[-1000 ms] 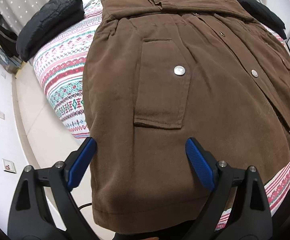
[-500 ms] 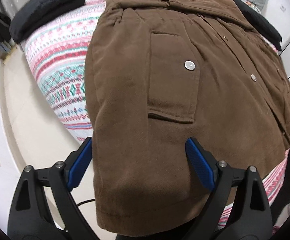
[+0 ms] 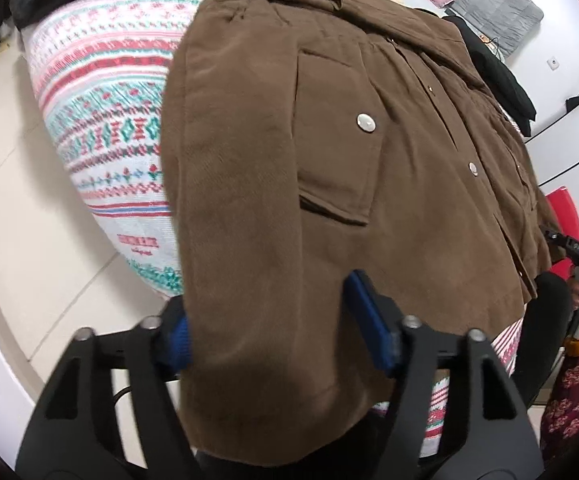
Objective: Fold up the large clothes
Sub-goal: 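Grasp the coat hem with the left gripper and lift it toward the fur collar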
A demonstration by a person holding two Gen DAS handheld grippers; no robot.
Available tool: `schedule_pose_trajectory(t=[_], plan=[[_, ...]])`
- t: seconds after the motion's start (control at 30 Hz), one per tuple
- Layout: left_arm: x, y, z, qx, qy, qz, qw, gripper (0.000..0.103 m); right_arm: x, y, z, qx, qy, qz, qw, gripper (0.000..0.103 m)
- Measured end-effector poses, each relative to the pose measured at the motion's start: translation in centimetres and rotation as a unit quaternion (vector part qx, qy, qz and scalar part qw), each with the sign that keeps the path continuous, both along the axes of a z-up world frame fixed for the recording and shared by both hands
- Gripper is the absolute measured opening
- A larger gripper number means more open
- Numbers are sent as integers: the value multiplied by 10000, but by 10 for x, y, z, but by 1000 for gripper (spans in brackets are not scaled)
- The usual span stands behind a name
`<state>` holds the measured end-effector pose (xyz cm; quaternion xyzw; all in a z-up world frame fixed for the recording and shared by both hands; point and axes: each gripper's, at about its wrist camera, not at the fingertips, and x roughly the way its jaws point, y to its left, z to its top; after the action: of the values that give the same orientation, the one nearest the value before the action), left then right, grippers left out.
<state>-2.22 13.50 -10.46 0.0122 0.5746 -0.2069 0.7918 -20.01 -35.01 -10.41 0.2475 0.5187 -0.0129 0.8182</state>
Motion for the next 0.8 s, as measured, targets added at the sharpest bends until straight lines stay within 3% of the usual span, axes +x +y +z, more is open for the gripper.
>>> schedule_pose_trajectory(t=[0.07,0.23,0.4,0.53,0.63,0.8], plan=[[-5,-1,11,60,-151,50,9999,36,-3,-1,4,115,-121,11,9999,24],[-6,-3,26,-100,-360,143,9992,17,-2,2,13,593,-434,109,9972,14],[0,-2,58,-754,-687,313,9943,14,3,9,40,653,-983,165,9929,11],[15,2,91,-1257,-1034,541,9852,13,16,4,83,669,-1590,51,9850,10],[33,0,110,-1409,-1335,733,9782,13,37,-2,113,604,-1963,-88,9786,10],[79,-6,132,-1630,-1509,1066,9692,13,90,-9,142,482,-2254,-358,9724,10]])
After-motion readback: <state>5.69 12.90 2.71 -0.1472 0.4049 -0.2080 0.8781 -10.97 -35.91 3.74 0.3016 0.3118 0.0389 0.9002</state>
